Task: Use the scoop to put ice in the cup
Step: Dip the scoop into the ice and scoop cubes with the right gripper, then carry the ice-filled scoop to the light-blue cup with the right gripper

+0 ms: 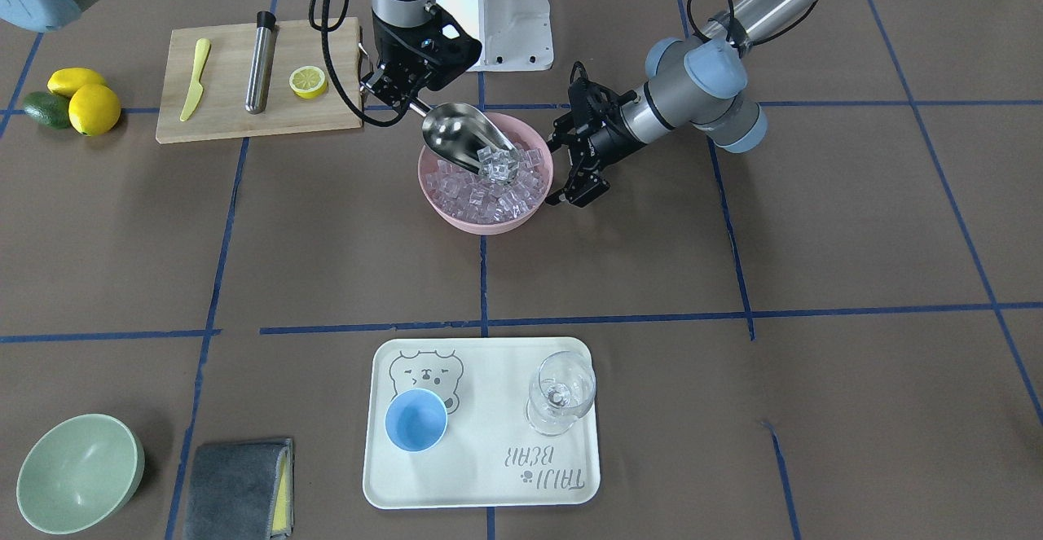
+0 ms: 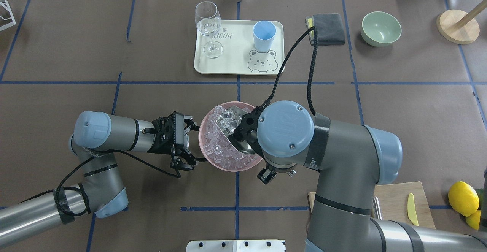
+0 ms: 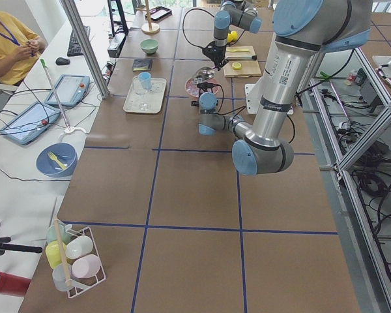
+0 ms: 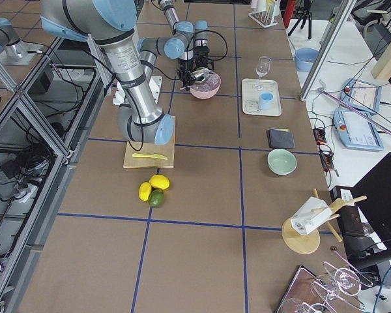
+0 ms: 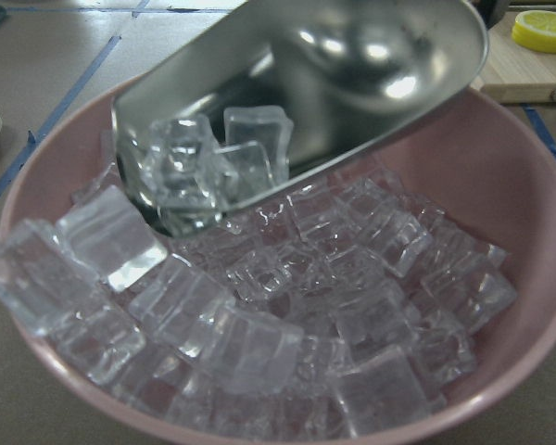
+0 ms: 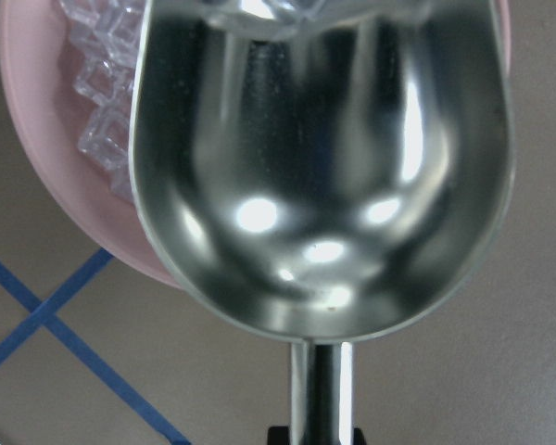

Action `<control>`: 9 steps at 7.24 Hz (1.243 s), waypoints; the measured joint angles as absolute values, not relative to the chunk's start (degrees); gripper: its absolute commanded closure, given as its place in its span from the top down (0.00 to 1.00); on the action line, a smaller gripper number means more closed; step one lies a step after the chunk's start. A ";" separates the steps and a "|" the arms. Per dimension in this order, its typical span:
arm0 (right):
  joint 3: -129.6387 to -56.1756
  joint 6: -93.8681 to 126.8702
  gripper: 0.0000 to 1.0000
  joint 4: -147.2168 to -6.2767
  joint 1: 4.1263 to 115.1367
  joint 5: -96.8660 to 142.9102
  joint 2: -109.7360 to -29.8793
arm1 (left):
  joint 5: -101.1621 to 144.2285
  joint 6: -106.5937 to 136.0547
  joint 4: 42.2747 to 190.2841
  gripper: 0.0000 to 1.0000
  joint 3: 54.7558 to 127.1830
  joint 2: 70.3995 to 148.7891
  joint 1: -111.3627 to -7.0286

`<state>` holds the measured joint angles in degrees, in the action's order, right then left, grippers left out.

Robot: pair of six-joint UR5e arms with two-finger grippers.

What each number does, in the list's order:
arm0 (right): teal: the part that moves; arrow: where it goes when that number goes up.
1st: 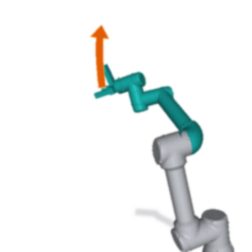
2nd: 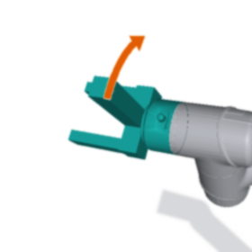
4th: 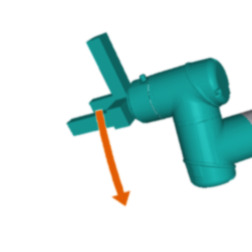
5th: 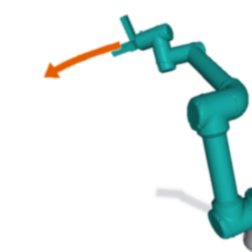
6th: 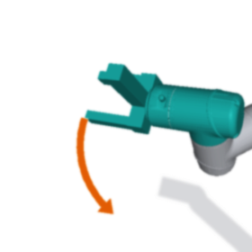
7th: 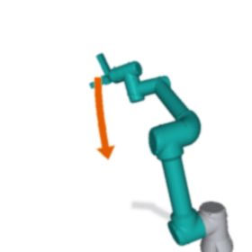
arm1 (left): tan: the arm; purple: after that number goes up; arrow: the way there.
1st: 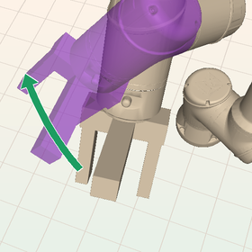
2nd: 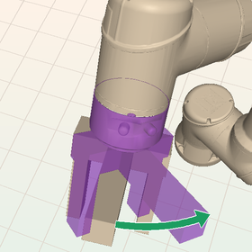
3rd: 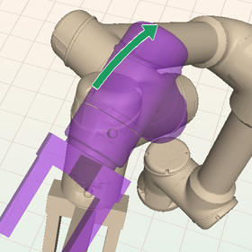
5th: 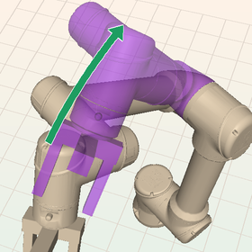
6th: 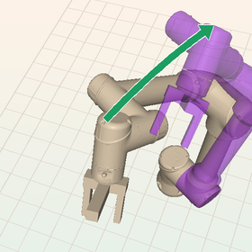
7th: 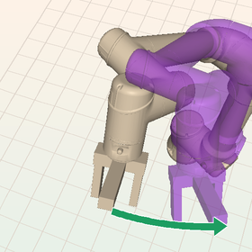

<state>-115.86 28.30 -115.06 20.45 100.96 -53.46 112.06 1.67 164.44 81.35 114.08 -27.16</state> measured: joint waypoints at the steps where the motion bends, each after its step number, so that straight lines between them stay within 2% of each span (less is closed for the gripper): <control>1: -117.28 29.97 0.00 -113.33 20.81 100.50 -54.09 | 112.06 1.67 164.43 1.00 81.32 114.08 -27.16; 4: -116.32 32.07 0.00 -111.83 25.75 101.15 -54.37 | 112.06 1.67 164.36 1.00 81.30 114.14 -27.16; 6: -109.98 29.96 0.00 -111.48 32.54 105.14 -52.81 | 112.06 1.67 164.36 1.00 81.30 114.17 -27.16; 9: -96.45 20.23 0.00 -111.83 41.04 110.36 -47.60 | 112.06 1.67 164.36 1.00 81.30 114.34 -27.16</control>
<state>-96.45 20.23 -111.83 41.04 110.36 -47.60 112.06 1.67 164.36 81.30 114.34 -27.16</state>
